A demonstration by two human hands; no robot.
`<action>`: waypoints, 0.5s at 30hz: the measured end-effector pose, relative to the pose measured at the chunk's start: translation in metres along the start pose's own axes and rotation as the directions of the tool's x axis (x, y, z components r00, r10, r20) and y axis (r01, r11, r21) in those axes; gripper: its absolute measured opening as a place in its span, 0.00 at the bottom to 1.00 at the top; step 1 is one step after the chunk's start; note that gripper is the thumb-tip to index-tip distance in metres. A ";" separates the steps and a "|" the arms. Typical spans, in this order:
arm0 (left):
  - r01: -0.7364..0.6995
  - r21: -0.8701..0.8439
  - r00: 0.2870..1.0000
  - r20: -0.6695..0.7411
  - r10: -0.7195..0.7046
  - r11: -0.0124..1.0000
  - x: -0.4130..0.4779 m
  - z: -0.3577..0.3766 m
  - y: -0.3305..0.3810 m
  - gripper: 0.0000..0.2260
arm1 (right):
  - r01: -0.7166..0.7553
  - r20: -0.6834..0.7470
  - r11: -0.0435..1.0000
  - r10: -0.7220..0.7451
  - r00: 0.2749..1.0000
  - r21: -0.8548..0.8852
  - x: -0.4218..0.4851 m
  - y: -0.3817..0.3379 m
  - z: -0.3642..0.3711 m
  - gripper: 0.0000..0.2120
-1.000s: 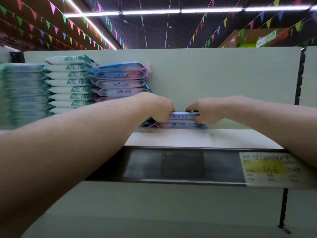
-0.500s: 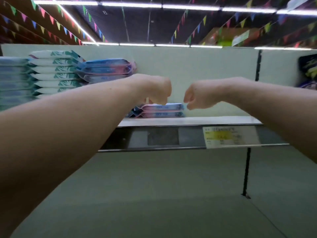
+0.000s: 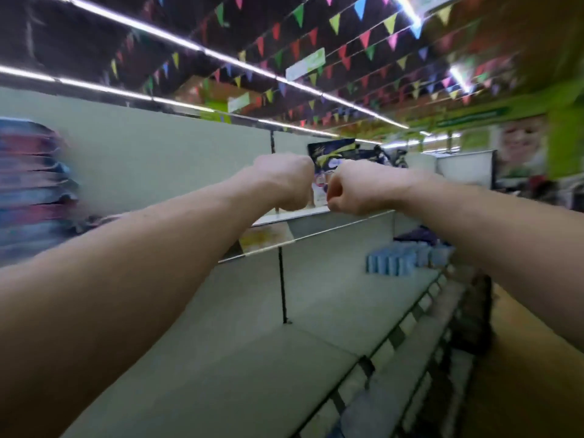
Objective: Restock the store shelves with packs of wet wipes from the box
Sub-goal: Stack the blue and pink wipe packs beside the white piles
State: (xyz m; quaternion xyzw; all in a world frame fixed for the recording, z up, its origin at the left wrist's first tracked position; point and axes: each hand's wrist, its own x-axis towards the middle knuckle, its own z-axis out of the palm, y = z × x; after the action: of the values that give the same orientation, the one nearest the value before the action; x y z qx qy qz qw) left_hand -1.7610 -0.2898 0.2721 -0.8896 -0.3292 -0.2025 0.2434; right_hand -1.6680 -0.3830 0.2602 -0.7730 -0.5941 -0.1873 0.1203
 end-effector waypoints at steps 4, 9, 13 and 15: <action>-0.189 -0.104 0.982 -0.036 0.187 0.976 -0.014 -0.010 0.072 0.13 | -0.197 0.048 0.977 0.201 0.978 -0.079 -0.074 0.038 -0.006 0.08; -0.426 -0.213 0.901 -0.015 0.433 0.879 -0.046 -0.026 0.181 0.12 | -0.436 0.103 0.888 0.452 0.886 -0.146 -0.182 0.083 -0.011 0.05; -0.542 -0.342 0.817 0.002 0.577 0.768 -0.084 -0.046 0.277 0.09 | -0.598 0.112 0.781 0.620 0.777 -0.177 -0.278 0.113 -0.024 0.06; -0.613 -0.395 0.750 -0.019 0.661 0.685 -0.105 -0.056 0.327 0.10 | -0.670 0.107 0.716 0.695 0.711 -0.195 -0.328 0.125 -0.032 0.06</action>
State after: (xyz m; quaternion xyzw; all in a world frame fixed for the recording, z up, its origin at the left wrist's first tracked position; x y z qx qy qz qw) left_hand -1.6224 -0.5901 0.1644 -0.9883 0.0316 -0.1085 0.1021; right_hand -1.6253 -0.7154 0.1515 -0.9575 -0.2590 -0.1036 0.0739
